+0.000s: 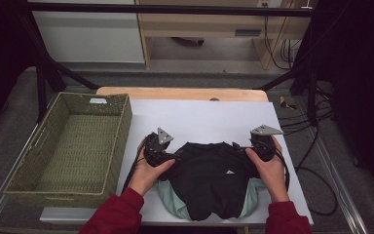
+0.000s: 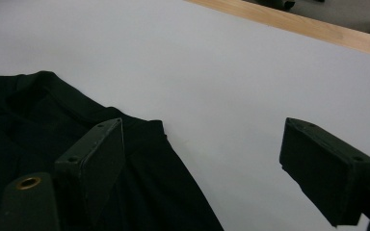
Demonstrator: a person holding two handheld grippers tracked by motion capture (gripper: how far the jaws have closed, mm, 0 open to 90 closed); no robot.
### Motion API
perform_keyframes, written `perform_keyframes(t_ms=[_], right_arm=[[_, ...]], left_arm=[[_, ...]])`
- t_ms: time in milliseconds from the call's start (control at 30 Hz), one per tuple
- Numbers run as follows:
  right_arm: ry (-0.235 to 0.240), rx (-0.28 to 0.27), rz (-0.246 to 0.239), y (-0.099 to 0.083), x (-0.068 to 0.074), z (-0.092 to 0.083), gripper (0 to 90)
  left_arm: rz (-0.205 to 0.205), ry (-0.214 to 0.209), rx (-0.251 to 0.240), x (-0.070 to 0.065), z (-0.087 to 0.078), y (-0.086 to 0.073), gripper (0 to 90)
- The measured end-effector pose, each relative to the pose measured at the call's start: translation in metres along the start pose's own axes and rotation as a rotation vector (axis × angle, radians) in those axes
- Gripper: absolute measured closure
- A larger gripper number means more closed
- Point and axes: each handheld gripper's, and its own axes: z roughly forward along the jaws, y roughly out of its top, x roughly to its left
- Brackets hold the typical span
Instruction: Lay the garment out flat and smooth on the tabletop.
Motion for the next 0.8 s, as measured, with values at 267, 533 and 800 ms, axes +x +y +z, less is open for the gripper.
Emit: perform_keyframes(t_ms=[267,533,800], right_arm=[[-0.002,0.002,0.003,-0.002,-0.001,-0.002,18.8],[0.019,0.003,0.000,-0.004,-0.002,-0.001,33.1],[0.048,0.052,0.006,-0.012,-0.001,0.007,41.7]], left_arm=[[-0.001,-0.002,0.025,0.004,0.003,0.001,21.0],[-0.009,-0.003,0.033,0.007,0.010,0.001,30.0],[-0.003,-0.019,0.080,0.007,0.023,-0.008,34.1]])
